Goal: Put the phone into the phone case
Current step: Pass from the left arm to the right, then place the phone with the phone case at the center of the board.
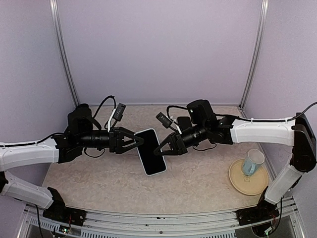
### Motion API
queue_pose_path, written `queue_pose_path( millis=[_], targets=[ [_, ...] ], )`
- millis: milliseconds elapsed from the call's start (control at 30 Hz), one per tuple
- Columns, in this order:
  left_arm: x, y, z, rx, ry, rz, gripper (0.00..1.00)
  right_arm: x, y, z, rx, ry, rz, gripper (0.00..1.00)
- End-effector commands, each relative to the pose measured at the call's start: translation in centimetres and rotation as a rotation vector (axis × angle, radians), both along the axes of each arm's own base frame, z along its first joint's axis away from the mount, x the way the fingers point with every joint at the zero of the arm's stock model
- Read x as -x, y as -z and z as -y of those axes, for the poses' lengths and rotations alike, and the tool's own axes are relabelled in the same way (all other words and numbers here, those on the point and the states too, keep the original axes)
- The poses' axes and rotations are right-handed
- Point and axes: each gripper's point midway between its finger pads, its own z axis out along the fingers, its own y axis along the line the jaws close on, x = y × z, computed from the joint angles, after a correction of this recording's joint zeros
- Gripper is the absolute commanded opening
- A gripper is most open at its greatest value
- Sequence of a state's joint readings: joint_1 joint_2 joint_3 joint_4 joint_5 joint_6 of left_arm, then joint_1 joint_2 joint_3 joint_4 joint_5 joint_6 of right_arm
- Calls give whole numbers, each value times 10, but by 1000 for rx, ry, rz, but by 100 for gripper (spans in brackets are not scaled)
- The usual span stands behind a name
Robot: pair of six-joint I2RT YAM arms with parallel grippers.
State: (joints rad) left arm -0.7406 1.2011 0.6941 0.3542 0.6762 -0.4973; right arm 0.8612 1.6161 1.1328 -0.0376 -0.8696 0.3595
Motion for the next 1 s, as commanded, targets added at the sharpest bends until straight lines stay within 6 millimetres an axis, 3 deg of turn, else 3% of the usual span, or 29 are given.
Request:
queue_pose_path(
  millis=[0, 100, 367, 533, 967],
  targets=[
    [-12, -13, -15, 18, -102, 42, 87, -22, -20, 5, -52, 65, 13, 0],
    [-16, -15, -23, 11, -152, 54, 99, -36, -16, 12, -44, 112, -10, 0],
    [-19, -21, -40, 0, -244, 81, 99, -86, 0, 29, 7, 255, -68, 0],
    [-18, -19, -47, -6, -280, 82, 99, -118, 21, 38, 83, 330, -113, 0],
    [-16, -21, -52, 0, -292, 81, 99, -183, 54, 32, 147, 410, -151, 0]
  ],
)
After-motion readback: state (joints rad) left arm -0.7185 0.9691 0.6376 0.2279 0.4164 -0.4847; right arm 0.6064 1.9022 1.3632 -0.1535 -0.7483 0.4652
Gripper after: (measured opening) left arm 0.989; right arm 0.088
